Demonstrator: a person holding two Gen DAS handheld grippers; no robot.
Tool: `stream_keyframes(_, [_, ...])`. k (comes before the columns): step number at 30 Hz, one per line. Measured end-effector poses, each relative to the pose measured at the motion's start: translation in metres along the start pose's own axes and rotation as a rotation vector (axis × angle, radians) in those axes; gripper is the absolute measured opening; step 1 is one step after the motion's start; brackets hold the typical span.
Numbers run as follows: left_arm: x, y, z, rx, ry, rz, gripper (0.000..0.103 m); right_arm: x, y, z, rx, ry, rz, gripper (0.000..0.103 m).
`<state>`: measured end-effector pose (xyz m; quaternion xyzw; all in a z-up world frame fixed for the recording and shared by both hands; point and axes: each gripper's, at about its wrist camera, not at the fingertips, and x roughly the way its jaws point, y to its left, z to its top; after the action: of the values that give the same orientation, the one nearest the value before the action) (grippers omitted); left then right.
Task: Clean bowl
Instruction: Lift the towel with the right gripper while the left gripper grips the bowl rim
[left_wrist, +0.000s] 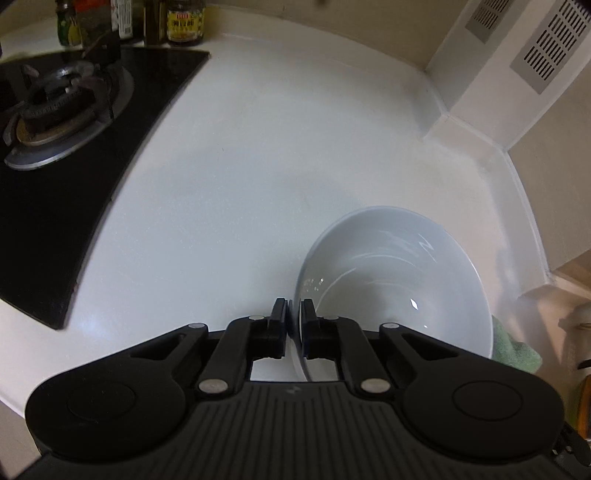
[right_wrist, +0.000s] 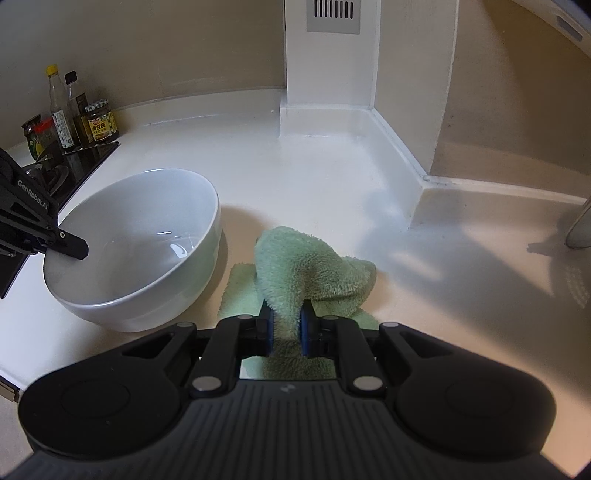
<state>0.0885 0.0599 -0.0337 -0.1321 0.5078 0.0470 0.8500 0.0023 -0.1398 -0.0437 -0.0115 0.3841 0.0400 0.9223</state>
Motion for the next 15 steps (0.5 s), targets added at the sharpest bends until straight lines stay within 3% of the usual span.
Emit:
stream_keyframes(9, [-0.005, 0.004, -0.002, 0.096, 0.016, -0.002, 0.006, -0.011, 0.005, 0.019, -0.036, -0.064, 0.081, 0.010])
stream_keyframes(12, [-0.004, 0.007, 0.000, 0.121, 0.027, -0.029, 0.006, -0.030, 0.013, 0.041, -0.121, -0.139, 0.154, 0.010])
stream_keyframes(15, [-0.004, 0.012, 0.002, 0.141, 0.046, -0.065, 0.006, -0.047, 0.033, 0.068, -0.350, -0.190, 0.250, 0.010])
